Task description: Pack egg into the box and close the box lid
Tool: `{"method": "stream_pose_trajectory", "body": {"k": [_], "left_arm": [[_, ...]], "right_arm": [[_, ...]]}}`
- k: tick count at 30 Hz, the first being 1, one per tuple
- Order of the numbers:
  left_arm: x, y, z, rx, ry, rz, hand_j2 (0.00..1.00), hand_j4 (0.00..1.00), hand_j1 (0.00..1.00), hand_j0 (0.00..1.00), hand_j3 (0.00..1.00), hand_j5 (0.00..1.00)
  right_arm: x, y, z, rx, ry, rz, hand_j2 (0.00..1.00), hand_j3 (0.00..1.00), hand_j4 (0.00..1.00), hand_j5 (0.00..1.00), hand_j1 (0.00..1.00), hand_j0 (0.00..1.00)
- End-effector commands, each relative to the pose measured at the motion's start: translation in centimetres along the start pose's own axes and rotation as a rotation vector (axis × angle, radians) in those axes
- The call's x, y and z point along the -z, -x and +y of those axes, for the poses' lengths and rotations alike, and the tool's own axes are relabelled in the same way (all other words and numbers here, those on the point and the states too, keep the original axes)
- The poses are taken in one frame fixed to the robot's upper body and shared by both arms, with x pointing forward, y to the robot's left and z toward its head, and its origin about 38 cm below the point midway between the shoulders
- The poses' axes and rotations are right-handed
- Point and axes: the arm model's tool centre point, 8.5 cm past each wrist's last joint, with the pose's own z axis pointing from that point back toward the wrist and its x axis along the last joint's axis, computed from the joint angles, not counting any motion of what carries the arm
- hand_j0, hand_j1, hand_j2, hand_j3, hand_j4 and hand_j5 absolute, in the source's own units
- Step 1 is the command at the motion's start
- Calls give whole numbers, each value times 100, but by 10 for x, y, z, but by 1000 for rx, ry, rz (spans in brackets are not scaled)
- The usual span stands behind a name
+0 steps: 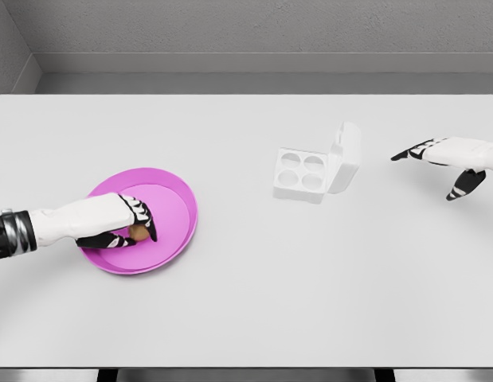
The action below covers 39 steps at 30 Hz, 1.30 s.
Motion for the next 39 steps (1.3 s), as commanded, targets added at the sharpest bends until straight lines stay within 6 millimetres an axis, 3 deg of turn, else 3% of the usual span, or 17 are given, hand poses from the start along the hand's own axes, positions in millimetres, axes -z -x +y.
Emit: {"method": "stream_pose_trajectory", "body": {"k": [1, 9, 17, 23, 26, 33, 39], "left_arm": [[-1, 0, -1, 5, 9, 2, 48, 48, 48, 48, 48, 48], [-2, 1, -3, 5, 17, 8, 49, 49, 49, 49, 49, 49], [-4, 3, -5, 22, 41, 20, 33, 33, 33, 33, 33, 33], [-5, 7, -8, 31, 60, 37, 34, 34, 34, 34, 34, 34], [-5, 8, -9, 26, 58, 39, 26, 26, 26, 26, 26, 26], [-6, 6, -9, 23, 56, 36, 23, 23, 23, 23, 23, 23], [-1, -9, 19, 81, -21, -7, 23, 23, 23, 23, 23, 23]], "right_arm": [[0, 0, -1, 5, 5, 0, 100, 100, 100, 100, 100, 100], [-3, 2, -5, 1, 10, 6, 100, 100, 100, 100, 100, 100], [-3, 2, -5, 1, 10, 6, 100, 100, 100, 100, 100, 100], [-3, 2, -4, 2, 8, 7, 100, 100, 100, 100, 100, 100], [-3, 3, -4, 2, 9, 8, 100, 100, 100, 100, 100, 100], [-2, 2, -3, 5, 7, 7, 100, 100, 100, 100, 100, 100], [-3, 3, -2, 6, 6, 10, 100, 100, 100, 100, 100, 100]]}}
